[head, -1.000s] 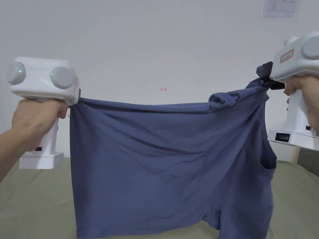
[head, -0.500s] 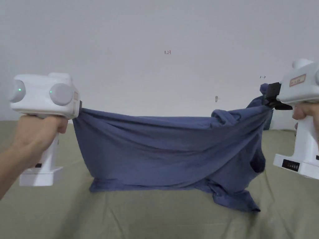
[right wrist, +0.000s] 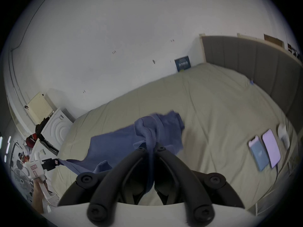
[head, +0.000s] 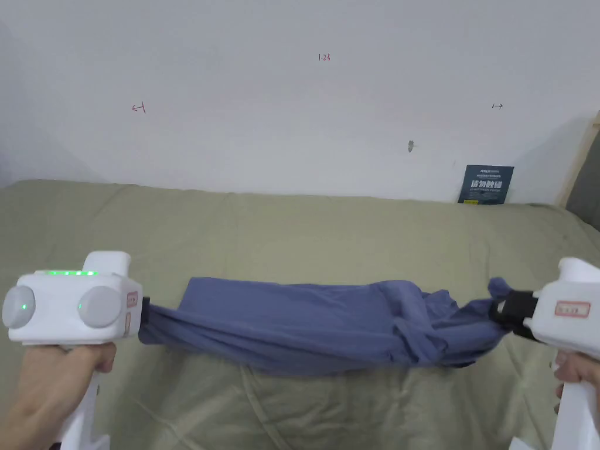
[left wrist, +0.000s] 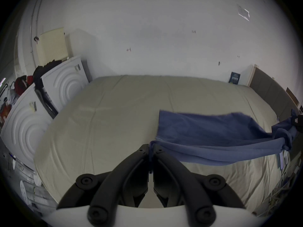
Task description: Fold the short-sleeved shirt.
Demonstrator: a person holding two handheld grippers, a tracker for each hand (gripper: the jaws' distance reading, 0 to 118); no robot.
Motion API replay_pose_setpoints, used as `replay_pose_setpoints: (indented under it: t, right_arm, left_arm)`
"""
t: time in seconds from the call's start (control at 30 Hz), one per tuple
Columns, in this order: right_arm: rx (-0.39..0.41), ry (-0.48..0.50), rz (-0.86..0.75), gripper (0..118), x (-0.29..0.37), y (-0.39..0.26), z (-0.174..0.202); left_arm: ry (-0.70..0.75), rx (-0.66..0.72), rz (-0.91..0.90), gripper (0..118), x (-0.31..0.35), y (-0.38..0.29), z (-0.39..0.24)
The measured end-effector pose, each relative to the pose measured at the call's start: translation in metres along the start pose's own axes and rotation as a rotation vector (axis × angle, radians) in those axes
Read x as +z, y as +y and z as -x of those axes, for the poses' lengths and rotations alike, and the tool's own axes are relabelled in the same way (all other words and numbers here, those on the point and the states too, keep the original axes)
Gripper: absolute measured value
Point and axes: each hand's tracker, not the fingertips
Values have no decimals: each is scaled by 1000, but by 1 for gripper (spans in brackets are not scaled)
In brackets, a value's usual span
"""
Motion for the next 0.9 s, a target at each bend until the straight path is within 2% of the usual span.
replay_pose_setpoints:
  t: [0.03, 0.13, 0.3, 0.43, 0.67, 0.73, 0.83, 0.9]
  right_arm:
    - [-20, -7, 19, 6, 5, -16, -4]
    - [-64, -24, 56, 6, 15, -56, -21]
    - [-166, -29, 87, 6, 38, -106, -44]
    - [-187, -47, 113, 6, 51, -139, -62]
    - [-243, -78, 176, 6, 65, -183, -83]
    - [-219, -88, 188, 6, 73, -192, -82]
    - [-240, -90, 199, 6, 69, -199, -87]
    - [-219, -96, 210, 6, 65, -198, -85]
  left_arm:
    - [-4, 14, 23, 0, -1, -2, 3]
    - [-13, 56, 59, 0, 15, -100, 22]
    - [-12, 84, 99, 0, 56, -150, 17]
    - [-13, 87, 102, 1, 86, -183, 12]
    - [-18, 59, 140, 0, 101, -214, 17]
    - [-27, 66, 152, 1, 102, -221, 22]
    - [-37, 64, 167, 0, 91, -226, 28]
    - [-41, 53, 173, 0, 83, -231, 29]
